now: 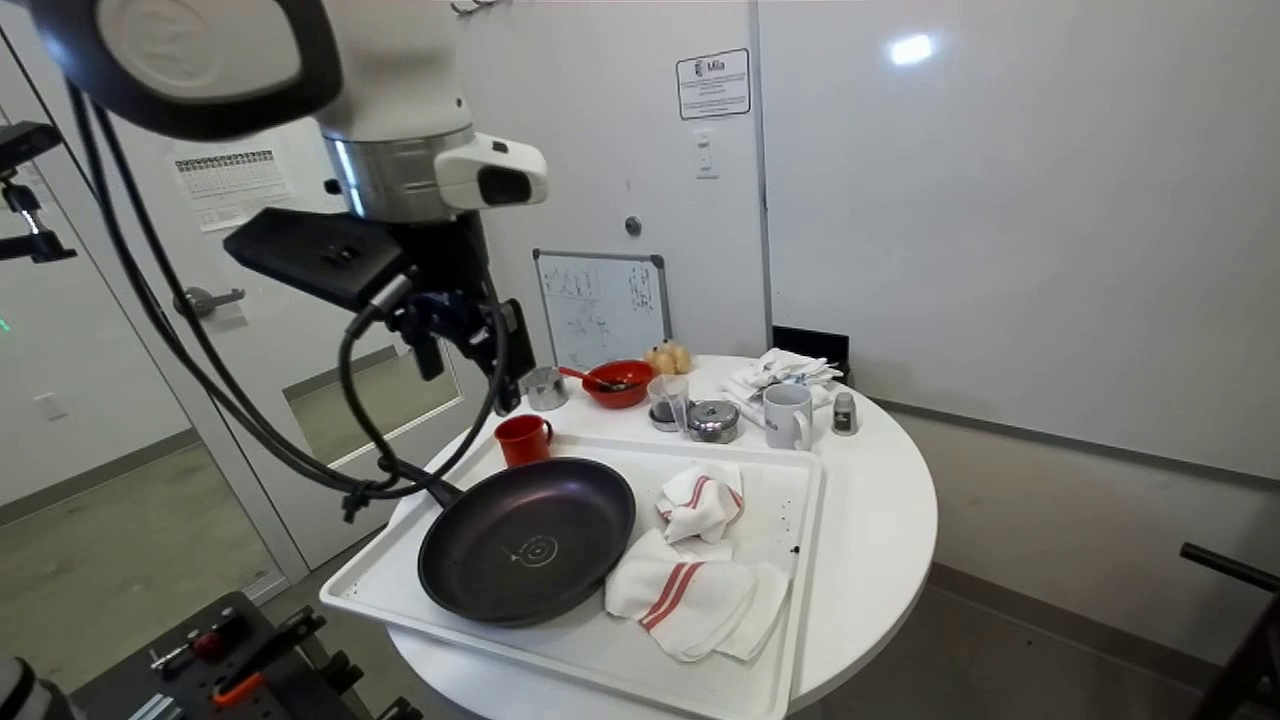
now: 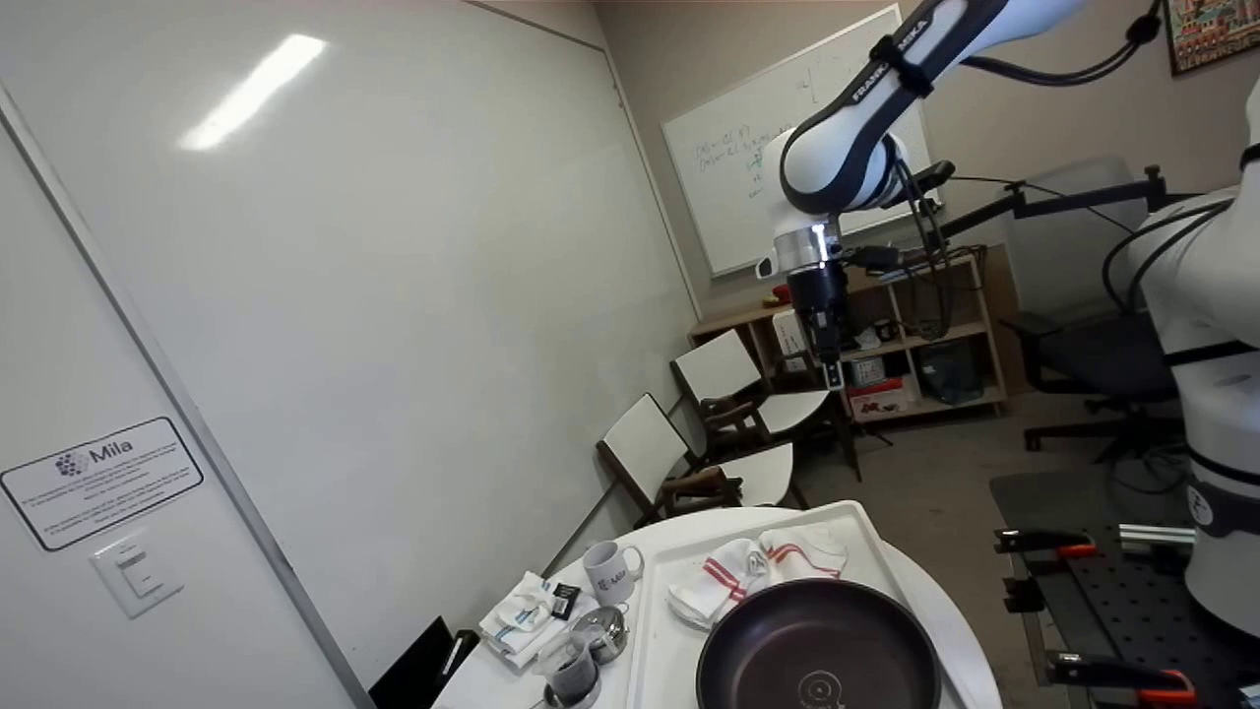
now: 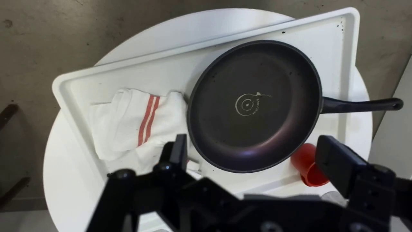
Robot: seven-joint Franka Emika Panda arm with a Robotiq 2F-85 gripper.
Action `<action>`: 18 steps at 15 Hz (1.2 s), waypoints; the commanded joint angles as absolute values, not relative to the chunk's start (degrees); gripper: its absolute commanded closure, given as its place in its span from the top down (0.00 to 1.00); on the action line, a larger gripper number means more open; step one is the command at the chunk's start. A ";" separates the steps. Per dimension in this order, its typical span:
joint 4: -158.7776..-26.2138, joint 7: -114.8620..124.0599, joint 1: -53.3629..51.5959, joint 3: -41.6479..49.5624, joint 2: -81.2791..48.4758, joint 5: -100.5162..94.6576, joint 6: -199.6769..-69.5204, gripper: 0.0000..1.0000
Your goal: Pick the cloth on the tray and wipe the pan
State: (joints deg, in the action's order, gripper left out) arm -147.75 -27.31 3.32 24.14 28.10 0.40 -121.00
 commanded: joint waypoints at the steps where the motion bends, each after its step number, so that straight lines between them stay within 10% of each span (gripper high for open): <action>1: -141.36 -27.86 3.47 23.28 15.23 4.18 -125.96 1.00; 18: -128.96 -17.47 12.92 13.79 -13.09 15.61 -138.99 1.00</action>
State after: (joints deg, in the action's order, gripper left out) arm -132.82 -22.79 10.88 15.76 -8.60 12.76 -139.38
